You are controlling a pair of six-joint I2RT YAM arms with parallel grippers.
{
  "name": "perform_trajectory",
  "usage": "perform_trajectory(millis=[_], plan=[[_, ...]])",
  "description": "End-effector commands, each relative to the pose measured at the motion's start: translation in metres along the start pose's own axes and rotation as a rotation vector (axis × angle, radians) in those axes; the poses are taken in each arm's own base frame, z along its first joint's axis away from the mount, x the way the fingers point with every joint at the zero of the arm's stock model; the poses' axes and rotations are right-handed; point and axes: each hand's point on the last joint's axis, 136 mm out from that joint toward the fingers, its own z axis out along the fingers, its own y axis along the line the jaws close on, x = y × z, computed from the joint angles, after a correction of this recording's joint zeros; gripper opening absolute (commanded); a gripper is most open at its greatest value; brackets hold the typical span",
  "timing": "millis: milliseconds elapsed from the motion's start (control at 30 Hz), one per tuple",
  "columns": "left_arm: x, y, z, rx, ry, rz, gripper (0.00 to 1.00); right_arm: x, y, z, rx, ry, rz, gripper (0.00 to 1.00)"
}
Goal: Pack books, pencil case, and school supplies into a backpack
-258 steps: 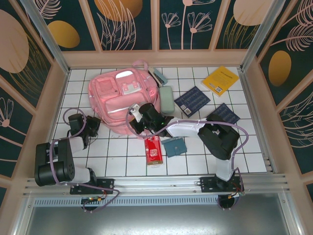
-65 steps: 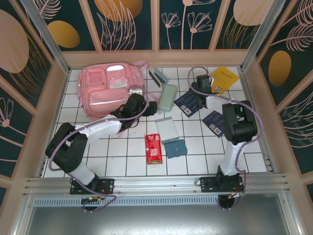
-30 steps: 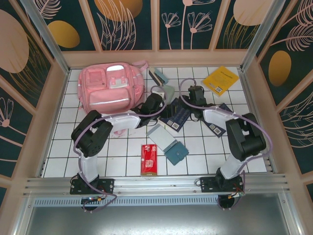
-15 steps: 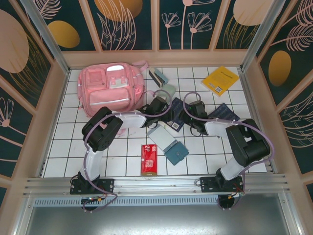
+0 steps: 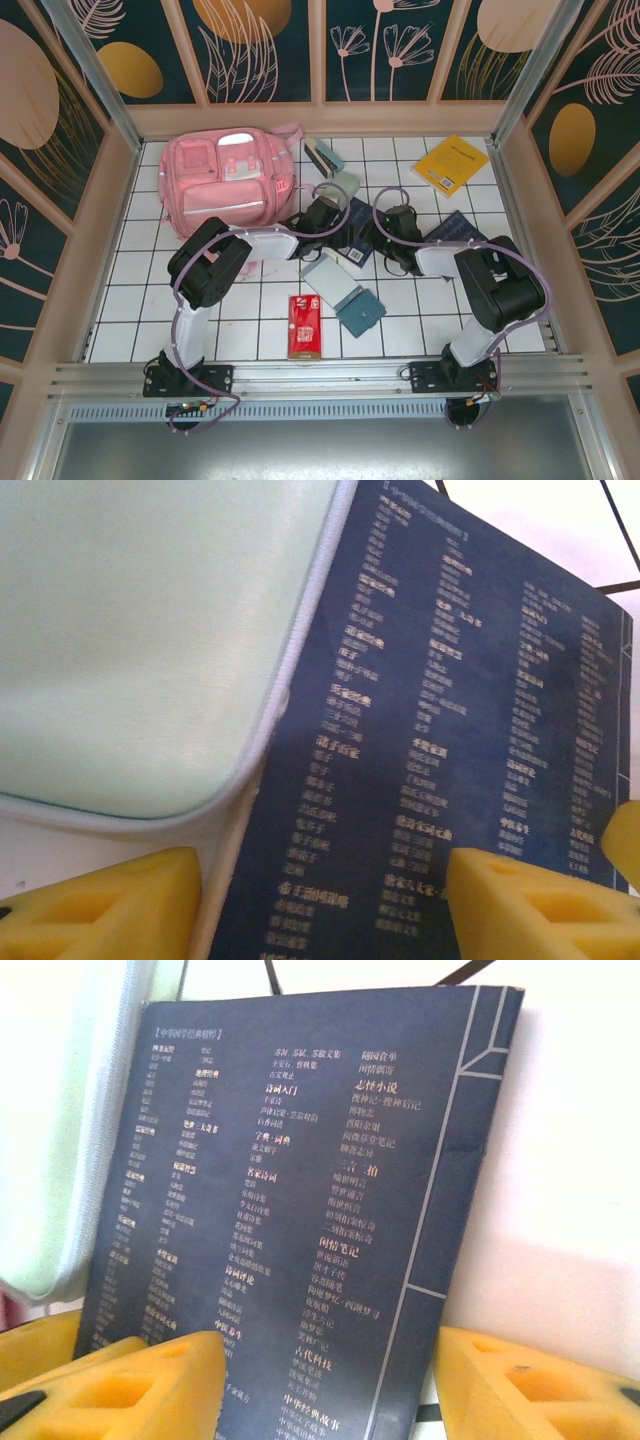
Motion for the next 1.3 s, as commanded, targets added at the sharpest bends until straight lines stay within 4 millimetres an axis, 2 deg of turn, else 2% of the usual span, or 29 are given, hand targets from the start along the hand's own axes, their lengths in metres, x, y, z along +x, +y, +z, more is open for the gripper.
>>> perform_trajectory(millis=[0,233,533,667,700,800,967,1067,1133,1267], plan=[[0.018,-0.010,0.010,0.072,0.063,-0.033,0.65,0.003,0.014,0.005,-0.112,0.030,0.045,0.58],[0.023,-0.014,0.009,0.109,0.081,-0.076,0.64,-0.008,0.029,-0.010,-0.367,0.042,0.211,0.58],[0.029,-0.024,0.012,0.167,0.103,-0.103,0.64,-0.017,0.072,-0.043,-0.624,0.022,0.195,0.57],[0.028,-0.025,0.012,0.172,0.102,-0.103,0.63,-0.019,0.082,-0.051,-0.678,0.014,0.169,0.56],[0.028,-0.025,0.012,0.172,0.101,-0.101,0.63,-0.019,0.081,-0.049,-0.667,0.017,0.163,0.56],[0.029,-0.024,0.012,0.168,0.103,-0.102,0.63,-0.011,0.062,-0.018,-0.466,0.074,0.141,0.55],[0.029,-0.022,0.012,0.157,0.103,-0.093,0.63,-0.010,0.038,-0.005,-0.324,0.057,0.106,0.53],[0.028,-0.021,0.010,0.153,0.099,-0.088,0.63,-0.013,0.030,-0.002,-0.276,0.043,0.079,0.44],[0.023,-0.021,0.007,0.144,0.086,-0.083,0.64,-0.016,0.027,-0.001,-0.267,0.037,0.069,0.25],[0.003,-0.022,-0.012,0.112,0.031,-0.069,0.64,-0.026,0.028,-0.007,-0.275,0.007,0.042,0.00]])
